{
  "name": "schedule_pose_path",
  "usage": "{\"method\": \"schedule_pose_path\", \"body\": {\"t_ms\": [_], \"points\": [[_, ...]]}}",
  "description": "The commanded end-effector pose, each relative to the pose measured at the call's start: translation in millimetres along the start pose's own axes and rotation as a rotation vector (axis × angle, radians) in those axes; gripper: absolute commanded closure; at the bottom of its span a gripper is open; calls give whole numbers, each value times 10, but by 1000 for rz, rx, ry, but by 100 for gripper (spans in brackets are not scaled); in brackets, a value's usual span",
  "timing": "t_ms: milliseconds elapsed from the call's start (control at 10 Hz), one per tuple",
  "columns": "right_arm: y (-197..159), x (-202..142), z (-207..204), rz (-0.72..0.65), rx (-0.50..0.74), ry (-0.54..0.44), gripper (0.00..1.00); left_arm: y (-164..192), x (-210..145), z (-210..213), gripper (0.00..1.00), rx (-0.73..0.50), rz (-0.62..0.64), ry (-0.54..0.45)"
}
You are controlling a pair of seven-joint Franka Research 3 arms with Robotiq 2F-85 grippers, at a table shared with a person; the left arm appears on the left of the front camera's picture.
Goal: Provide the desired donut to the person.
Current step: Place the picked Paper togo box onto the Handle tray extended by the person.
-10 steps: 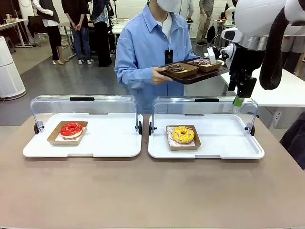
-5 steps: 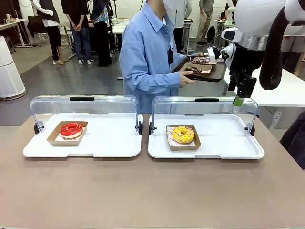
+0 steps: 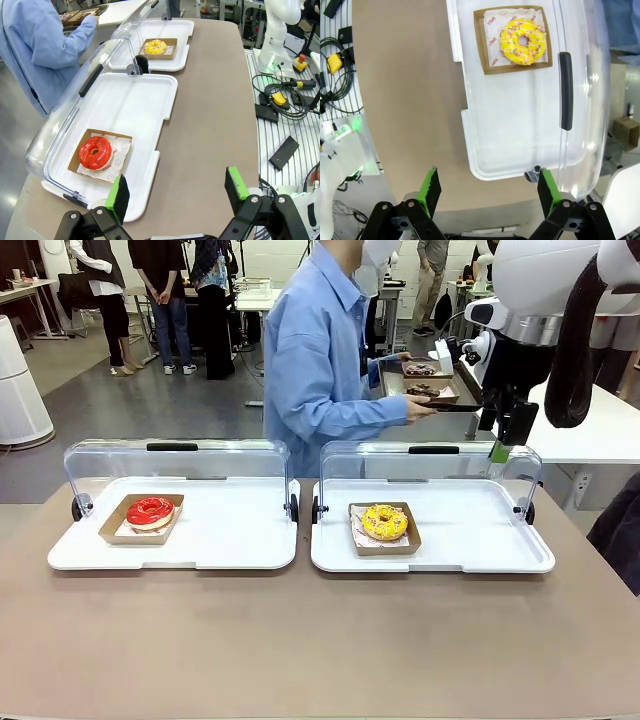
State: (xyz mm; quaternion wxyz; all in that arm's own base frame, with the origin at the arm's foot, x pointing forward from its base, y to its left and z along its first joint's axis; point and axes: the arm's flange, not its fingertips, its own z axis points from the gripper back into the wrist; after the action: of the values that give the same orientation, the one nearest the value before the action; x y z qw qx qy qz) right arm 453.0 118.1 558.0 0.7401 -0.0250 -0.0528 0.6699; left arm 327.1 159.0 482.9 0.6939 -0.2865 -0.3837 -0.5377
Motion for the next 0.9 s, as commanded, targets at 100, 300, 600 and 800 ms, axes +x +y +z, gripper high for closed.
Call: {"method": "schedule_pose_path", "body": {"t_ms": [100, 300, 600, 800], "points": [[34, -11, 8, 11, 5, 3, 0, -1, 10, 8, 0, 10, 12, -6], [-87, -302, -32, 21, 29, -198, 0, -1, 10, 8, 0, 10, 12, -6], [-114, -1128, -190, 55, -33, -674, 0, -1, 10, 8, 0, 10, 12, -6], [-33, -1726, -377, 61, -90, -867, 0, -1, 10, 8, 0, 10, 12, -6]]}}
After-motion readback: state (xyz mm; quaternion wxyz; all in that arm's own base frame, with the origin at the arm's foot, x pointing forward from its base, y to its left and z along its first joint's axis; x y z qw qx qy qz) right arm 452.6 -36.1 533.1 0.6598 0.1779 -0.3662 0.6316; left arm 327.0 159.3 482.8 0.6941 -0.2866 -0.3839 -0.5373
